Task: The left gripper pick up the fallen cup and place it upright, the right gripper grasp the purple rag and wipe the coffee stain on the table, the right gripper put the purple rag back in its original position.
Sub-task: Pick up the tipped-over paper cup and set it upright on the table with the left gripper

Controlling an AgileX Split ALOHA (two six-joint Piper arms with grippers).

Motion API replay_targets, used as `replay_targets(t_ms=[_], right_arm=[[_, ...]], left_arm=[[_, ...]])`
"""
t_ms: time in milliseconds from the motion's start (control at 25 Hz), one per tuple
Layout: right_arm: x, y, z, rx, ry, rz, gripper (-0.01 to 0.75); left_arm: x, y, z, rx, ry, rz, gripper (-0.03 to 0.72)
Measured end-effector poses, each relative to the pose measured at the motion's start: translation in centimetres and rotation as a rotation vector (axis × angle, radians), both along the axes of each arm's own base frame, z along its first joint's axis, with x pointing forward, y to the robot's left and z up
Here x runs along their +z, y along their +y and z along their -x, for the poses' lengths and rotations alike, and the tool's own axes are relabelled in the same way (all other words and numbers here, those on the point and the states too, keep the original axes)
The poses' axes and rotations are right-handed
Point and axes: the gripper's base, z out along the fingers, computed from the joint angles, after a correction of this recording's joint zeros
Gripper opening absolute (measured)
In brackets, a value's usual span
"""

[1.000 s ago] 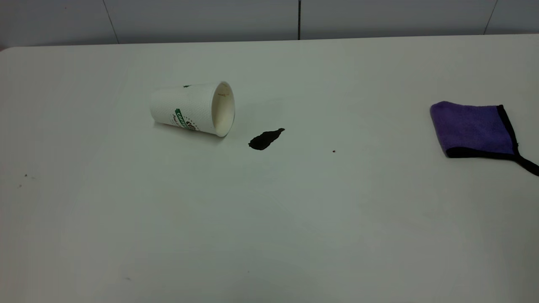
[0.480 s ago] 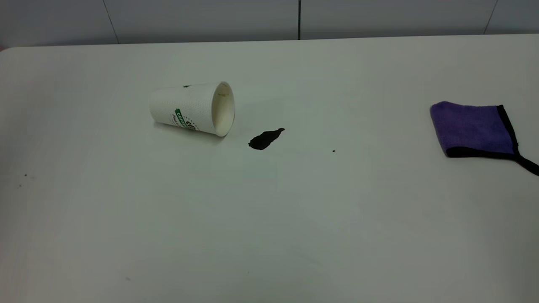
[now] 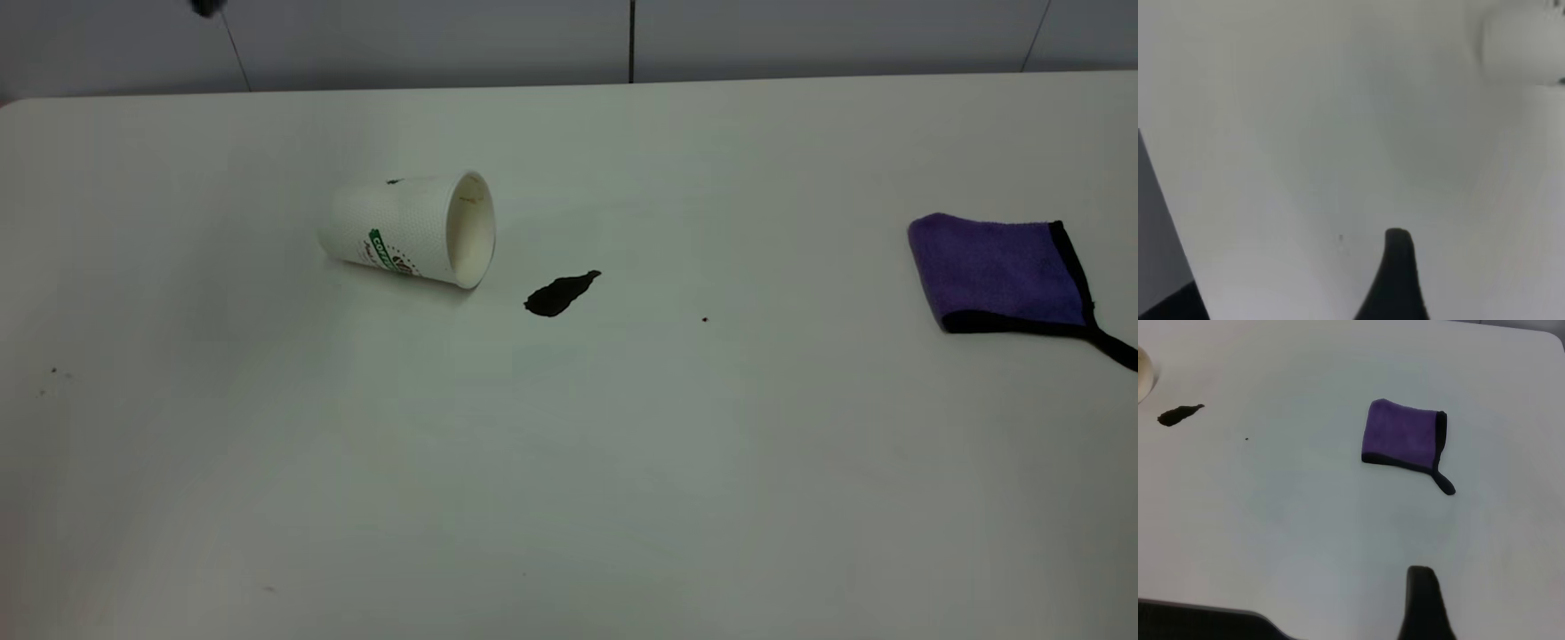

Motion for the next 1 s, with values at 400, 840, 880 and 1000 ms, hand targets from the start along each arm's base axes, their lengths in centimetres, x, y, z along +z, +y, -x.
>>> replay_targets(t_ms=[400,840,880,1000], right_arm=[[0.0,0.0,0.0,0.000,0.000,0.000,0.551],[0.0,0.0,0.0,0.000,0.000,0.000,0.551],[0.0,0.0,0.0,0.000,0.000,0.000,0.551],[0.0,0.0,0.0,0.000,0.000,0.000,0.551]], left_arm=[[-10.2,-10.6,-3.4,-0.133,0.046,-0.142,0.713],[-16.4,-10.5,-5.1,-0.134,0.033,-0.177,0.700],[-16.9,-10.3,-5.2,-0.132,0.037,-0.185,0.698],[-18.4,-9.5,-5.6,-0.122,0.031,-0.220,0.677]])
